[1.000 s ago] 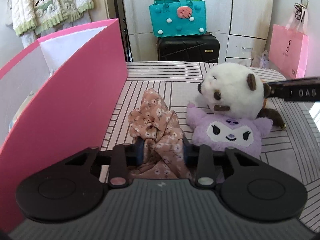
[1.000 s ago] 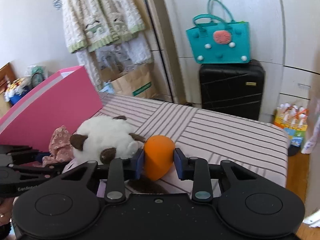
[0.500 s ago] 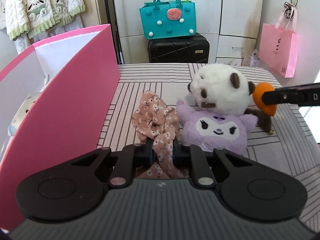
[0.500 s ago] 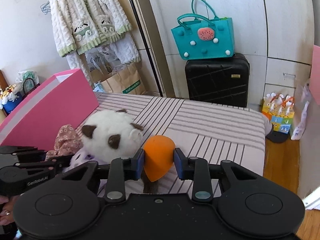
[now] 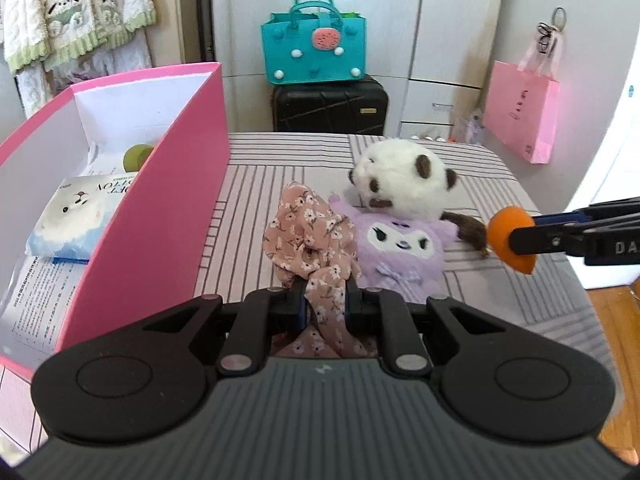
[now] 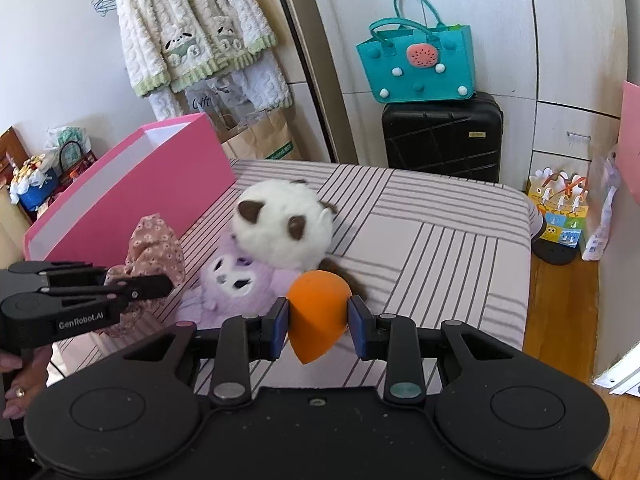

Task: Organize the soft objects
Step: 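Carry the scrunchie and orange sponge with both tools over the pink box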

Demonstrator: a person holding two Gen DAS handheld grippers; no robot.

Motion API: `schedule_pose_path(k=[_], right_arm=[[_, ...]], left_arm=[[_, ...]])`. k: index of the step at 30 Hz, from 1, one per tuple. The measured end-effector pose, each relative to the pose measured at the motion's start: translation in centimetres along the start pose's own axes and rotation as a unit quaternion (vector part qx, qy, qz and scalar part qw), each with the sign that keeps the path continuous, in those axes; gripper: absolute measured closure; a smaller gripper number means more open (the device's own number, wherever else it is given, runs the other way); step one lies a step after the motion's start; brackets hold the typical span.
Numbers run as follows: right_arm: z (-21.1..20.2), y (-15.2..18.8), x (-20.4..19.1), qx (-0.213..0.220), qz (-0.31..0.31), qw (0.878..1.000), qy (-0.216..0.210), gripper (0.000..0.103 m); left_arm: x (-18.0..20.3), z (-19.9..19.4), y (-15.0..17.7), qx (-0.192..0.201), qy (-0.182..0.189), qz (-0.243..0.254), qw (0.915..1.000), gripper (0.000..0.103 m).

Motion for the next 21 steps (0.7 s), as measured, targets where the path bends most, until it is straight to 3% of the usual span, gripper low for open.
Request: schedule_pose_path(k=[7,14,21], right_arm=[[-1.0,1.4,-1.8,-0.02,0.0,1.0,0.001,0.066],[-2.2,2.4,-3.7,-0.037,0.006,0.999,-0.005,0.066],[-3.6,3.0,-6.5,-0.05,-0.003,0.998,-0.024,0.066]], left_arm=[[1.2,-1.7,1.2,-0.033,0.057,0.024,0.9976,0.089],[1.8,-3.4,2.5,-0.078,0.113,0.056,0.989,0.089],[1.1,-6.0,3.3,-0.101,0.14,0.077,0.9819,0.089]])
Point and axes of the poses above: each gripper's, at about its wrist camera, not at the fingertips, and z roughly the way its jaws point, x to its right, y to its underside, the point moved 10 cm from there along z, roughly the way its jaws point, and after that the axes turned 2 degrees about -x, right-handed, at the moved point
